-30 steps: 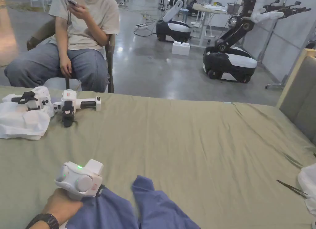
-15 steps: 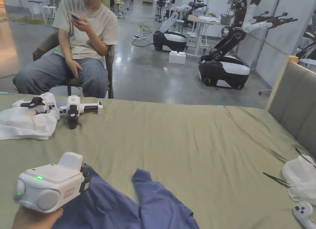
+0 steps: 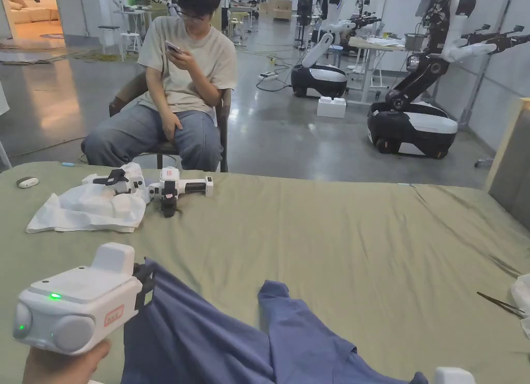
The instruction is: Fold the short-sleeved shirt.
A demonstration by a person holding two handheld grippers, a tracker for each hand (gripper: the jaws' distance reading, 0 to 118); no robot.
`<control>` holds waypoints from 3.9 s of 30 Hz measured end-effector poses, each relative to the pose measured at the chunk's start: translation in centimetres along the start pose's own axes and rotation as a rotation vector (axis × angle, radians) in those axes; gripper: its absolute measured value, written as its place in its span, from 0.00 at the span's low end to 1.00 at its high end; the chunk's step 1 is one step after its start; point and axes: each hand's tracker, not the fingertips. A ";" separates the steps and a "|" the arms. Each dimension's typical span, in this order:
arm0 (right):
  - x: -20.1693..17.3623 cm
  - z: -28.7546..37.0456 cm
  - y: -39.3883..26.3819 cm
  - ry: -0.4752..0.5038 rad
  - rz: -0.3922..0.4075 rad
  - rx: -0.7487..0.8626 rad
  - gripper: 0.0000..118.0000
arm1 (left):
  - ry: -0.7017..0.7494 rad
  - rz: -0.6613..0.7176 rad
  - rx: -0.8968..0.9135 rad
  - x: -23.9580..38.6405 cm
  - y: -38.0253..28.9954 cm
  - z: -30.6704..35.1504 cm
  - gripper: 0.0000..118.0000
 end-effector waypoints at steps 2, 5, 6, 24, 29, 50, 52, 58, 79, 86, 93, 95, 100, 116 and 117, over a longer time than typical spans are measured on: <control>-0.3 1.6 2.1 0.003 0.012 0.061 0.07 | 0.013 -0.001 0.036 -0.6 1.7 1.5 0.00; -0.6 3.8 5.6 -0.005 0.032 0.144 0.07 | 0.056 -0.021 0.082 -2.5 4.2 3.0 0.00; -0.6 4.3 6.7 -0.006 0.036 0.165 0.07 | 0.071 -0.016 0.098 -3.4 5.1 3.6 0.00; 0.9 7.4 26.8 -0.092 0.048 0.412 0.07 | 0.249 0.140 0.164 -16.2 14.6 4.4 0.00; 0.8 6.6 31.2 -0.096 0.042 0.436 0.07 | 0.248 0.139 0.166 -16.6 17.4 2.0 0.00; 2.5 2.4 16.1 -0.124 0.110 0.264 0.07 | 0.179 0.270 0.055 -13.6 -1.1 1.4 0.00; 2.5 2.8 13.0 -0.126 0.114 0.216 0.07 | 0.179 0.275 0.029 -13.2 -3.7 2.6 0.00; 2.5 4.2 5.0 -0.147 0.126 0.106 0.07 | 0.189 0.283 -0.029 -13.0 -11.0 6.5 0.00; -2.8 5.0 -3.5 -0.154 0.123 0.094 0.64 | 0.307 0.288 -0.180 -11.7 -19.1 9.4 0.54; -8.0 5.0 0.1 -0.069 0.055 0.299 0.64 | 0.246 0.175 -0.063 -7.5 -14.7 7.6 0.54; -12.6 6.6 4.5 -0.042 -0.007 0.518 0.58 | 0.233 0.083 0.163 -1.1 -8.5 7.5 0.42; -13.5 7.4 5.6 -0.045 -0.007 0.558 0.41 | 0.241 0.063 0.221 0.1 -7.0 7.8 0.31; -15.1 8.6 7.2 -0.054 0.011 0.639 0.07 | 0.240 0.022 0.323 2.3 -4.6 8.7 0.05; -15.8 8.0 6.8 -0.025 0.039 0.617 0.00 | 0.329 0.077 0.083 -4.5 -8.9 10.6 0.00; -15.8 7.6 6.5 -0.023 0.042 0.607 0.00 | 0.339 0.100 0.025 -6.0 -9.8 10.2 0.00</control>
